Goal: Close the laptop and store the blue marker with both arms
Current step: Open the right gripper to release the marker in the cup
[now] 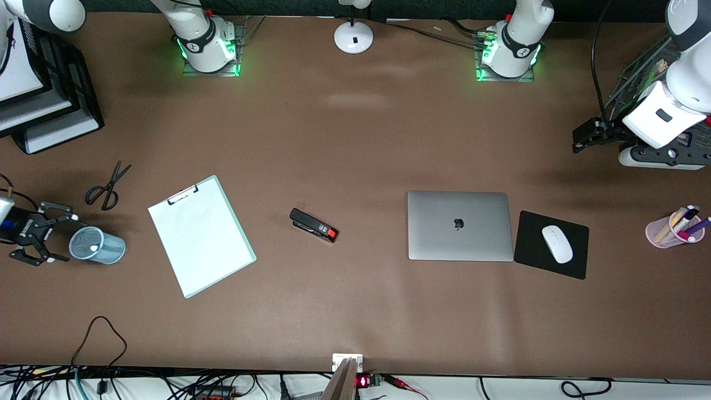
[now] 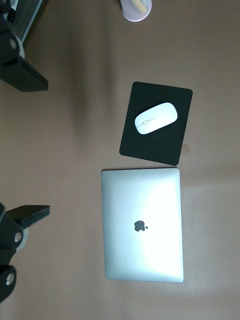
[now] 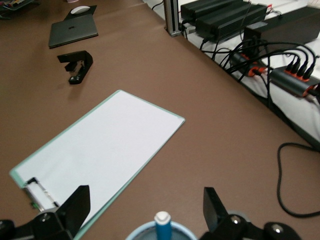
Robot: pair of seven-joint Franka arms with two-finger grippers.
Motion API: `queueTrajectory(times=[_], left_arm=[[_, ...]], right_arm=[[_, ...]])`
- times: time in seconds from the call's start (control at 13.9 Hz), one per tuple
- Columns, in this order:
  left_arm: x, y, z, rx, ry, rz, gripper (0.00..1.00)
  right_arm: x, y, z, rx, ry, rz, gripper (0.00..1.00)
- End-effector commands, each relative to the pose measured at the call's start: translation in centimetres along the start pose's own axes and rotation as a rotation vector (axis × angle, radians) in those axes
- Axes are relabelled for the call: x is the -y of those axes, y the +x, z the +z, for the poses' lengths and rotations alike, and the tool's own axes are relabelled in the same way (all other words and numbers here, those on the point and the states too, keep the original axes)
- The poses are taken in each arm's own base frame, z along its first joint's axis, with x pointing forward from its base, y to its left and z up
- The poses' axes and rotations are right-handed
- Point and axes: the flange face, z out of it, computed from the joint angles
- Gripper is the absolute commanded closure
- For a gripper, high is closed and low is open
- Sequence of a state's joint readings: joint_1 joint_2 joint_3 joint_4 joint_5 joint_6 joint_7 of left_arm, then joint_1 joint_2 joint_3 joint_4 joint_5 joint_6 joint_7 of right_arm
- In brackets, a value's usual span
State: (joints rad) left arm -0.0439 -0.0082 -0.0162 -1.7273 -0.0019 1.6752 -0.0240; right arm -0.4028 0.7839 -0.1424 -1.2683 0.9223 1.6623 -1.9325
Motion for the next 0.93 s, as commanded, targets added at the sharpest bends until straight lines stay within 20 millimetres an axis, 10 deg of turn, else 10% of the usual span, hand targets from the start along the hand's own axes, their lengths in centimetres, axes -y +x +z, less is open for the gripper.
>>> queueTrajectory(times=[0.0,0.43,0.86], left_arm=[[0.1,-0.4,-0.7,0.002,-0.006,0.019,0.0],[0.1,-0.4,-0.7,0.002,-0.006,0.019,0.0],[0.1,-0.3,-0.6,0.005,-0.006,0.019,0.0]], right_arm=[[1.6,4.8,-3.0,0.081,0.014,0.058,0.0],[4.3,15.1,-4.3,0.263,0.024,0.127,0.0],[5.8,24.3,1.2,0.476,0.0,0.165,0.0]])
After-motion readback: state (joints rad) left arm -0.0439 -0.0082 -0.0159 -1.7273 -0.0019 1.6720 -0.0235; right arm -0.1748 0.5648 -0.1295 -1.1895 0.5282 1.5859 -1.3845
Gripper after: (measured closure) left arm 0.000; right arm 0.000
